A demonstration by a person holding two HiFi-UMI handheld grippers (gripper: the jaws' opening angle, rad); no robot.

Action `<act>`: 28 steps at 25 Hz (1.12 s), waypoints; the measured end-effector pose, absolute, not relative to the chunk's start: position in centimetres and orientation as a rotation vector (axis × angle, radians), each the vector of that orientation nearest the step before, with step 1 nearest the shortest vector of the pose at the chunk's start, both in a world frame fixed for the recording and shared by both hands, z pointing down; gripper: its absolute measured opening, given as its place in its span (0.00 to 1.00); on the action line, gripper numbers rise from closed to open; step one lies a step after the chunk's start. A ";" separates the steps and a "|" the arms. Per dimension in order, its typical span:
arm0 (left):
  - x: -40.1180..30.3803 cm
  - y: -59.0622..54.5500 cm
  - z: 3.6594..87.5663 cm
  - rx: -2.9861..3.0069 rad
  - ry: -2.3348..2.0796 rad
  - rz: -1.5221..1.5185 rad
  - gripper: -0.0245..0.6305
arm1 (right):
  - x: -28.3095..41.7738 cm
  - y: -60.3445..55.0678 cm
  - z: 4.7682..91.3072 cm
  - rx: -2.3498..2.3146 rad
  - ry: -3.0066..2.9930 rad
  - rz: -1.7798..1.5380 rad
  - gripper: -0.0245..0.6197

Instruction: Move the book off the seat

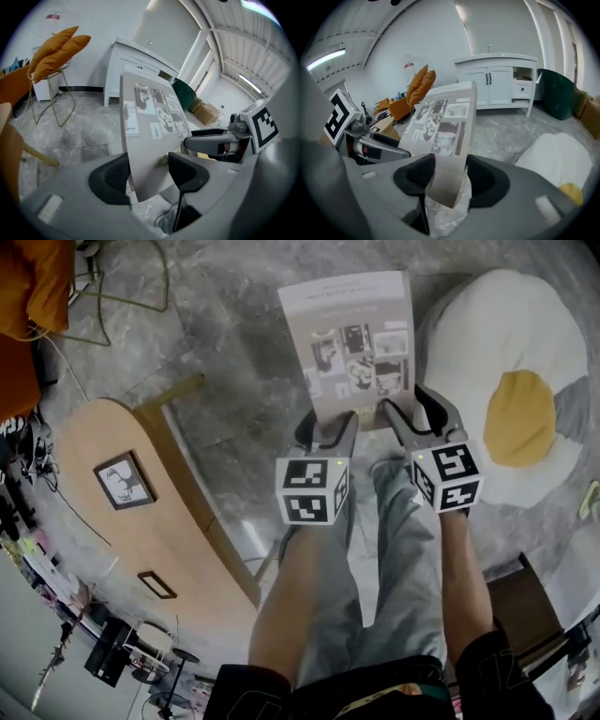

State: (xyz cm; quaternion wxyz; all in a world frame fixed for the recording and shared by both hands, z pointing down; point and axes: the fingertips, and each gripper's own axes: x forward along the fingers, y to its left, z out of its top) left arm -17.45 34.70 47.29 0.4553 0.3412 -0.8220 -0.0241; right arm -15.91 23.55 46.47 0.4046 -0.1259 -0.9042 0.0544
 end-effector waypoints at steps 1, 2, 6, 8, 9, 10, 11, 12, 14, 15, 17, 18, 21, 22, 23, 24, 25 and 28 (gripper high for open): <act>-18.0 36.3 46.9 0.811 -2.046 -0.080 0.44 | -16.8 25.1 46.1 -0.352 -2.284 0.117 0.38; -18.2 37.4 46.7 0.780 -2.061 -0.099 0.44 | -17.4 26.2 45.8 -0.383 -2.286 0.103 0.38; -18.1 41.6 45.6 0.629 -2.111 -0.185 0.43 | -18.8 30.4 44.8 -0.518 -2.275 0.046 0.38; -17.6 41.9 45.9 0.598 -2.125 -0.198 0.43 | -18.5 30.7 45.1 -0.552 -2.273 0.032 0.38; -16.6 39.6 46.8 0.664 -2.101 -0.156 0.43 | -16.7 28.4 46.0 -0.481 -2.288 0.070 0.38; -15.3 35.5 48.0 0.803 -2.043 -0.072 0.43 | -13.9 24.6 47.4 -0.325 -2.314 0.148 0.38; -14.0 30.4 49.5 0.974 -1.960 0.033 0.43 | -10.6 19.9 48.9 -0.125 -2.336 0.244 0.38; -12.9 25.1 50.8 1.109 -1.887 0.119 0.43 | -7.9 15.0 50.3 0.043 -2.346 0.324 0.38; -11.0 17.2 51.9 1.175 -1.852 0.171 0.43 | -5.2 7.4 51.6 0.133 -2.351 0.376 0.38; -10.1 15.6 51.7 1.144 -1.870 0.157 0.43 | -4.6 5.6 51.5 0.098 -2.350 0.368 0.38; -8.9 14.6 50.7 1.075 -1.913 0.110 0.42 | -4.2 4.2 50.5 0.013 -2.352 0.322 0.38; -8.8 14.4 50.3 1.068 -1.925 0.096 0.41 | -4.1 3.9 50.0 0.000 -2.356 0.302 0.38; -8.6 14.3 50.8 1.227 -1.829 0.138 0.41 | -2.6 4.6 50.1 0.179 -2.344 0.325 0.38; -8.8 14.6 51.3 1.276 -1.791 0.155 0.41 | -2.4 5.2 50.5 0.237 -2.333 0.341 0.38; -9.2 14.9 51.8 1.288 -1.779 0.159 0.41 | -2.6 5.6 50.9 0.259 -2.325 0.349 0.38; -9.7 15.2 52.1 1.270 -1.789 0.151 0.41 | -3.1 5.8 51.3 0.246 -2.321 0.347 0.38; -10.0 15.4 52.2 1.236 -1.812 0.136 0.41 | -3.8 5.8 51.4 0.211 -2.320 0.337 0.38; -10.1 15.6 51.8 1.111 -1.887 0.091 0.41 | -5.0 5.3 51.3 0.071 -2.325 0.297 0.38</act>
